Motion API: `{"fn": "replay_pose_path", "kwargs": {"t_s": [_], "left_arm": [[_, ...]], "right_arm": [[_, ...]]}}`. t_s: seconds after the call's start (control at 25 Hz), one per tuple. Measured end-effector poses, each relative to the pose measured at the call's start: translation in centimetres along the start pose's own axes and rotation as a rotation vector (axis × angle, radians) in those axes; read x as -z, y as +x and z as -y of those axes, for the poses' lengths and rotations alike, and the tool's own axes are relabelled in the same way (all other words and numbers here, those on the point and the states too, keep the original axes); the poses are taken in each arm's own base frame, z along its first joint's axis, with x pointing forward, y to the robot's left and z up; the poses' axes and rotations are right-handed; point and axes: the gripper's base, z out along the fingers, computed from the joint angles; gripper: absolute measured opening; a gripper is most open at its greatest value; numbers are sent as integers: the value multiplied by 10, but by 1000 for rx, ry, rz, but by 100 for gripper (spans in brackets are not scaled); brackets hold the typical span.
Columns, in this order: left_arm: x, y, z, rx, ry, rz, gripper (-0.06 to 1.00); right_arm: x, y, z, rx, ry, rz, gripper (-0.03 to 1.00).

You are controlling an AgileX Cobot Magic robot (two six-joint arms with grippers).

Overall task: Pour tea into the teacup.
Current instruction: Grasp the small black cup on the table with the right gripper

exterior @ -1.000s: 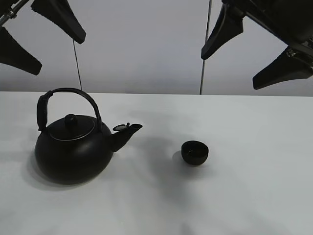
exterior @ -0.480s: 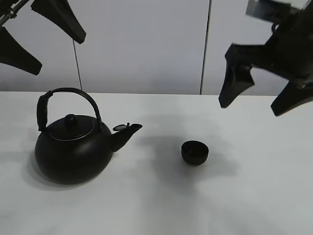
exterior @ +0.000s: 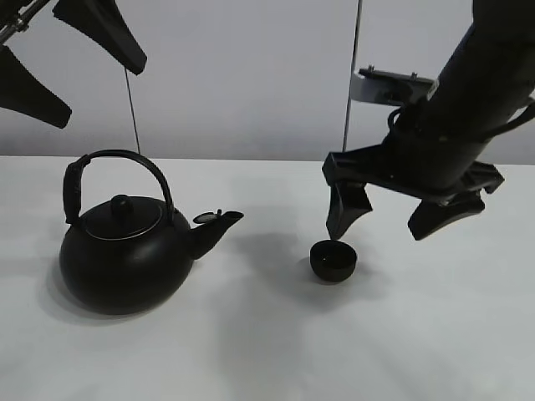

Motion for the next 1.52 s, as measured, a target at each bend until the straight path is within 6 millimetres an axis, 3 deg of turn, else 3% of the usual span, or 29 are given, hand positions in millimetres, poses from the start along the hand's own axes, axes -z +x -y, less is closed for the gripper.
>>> {"fn": "replay_pose_path", "kwargs": {"t_s": [0.56, 0.72, 1.04, 1.4, 1.52], "left_arm": [[0, 0, 0, -1, -1, 0, 67], [0, 0, 0, -1, -1, 0, 67], [0, 0, 0, -1, -1, 0, 67], [0, 0, 0, -1, -1, 0, 67], [0, 0, 0, -1, -1, 0, 67]], "right_arm": [[-31, -30, -10, 18, 4, 16, 64], [-44, -30, -24, 60, -2, -17, 64], [-59, -21, -22, 50, 32, -96, 64], [-68, -18, -20, 16, 47, -120, 41], [-68, -18, -20, 6, 49, -118, 40]]}}
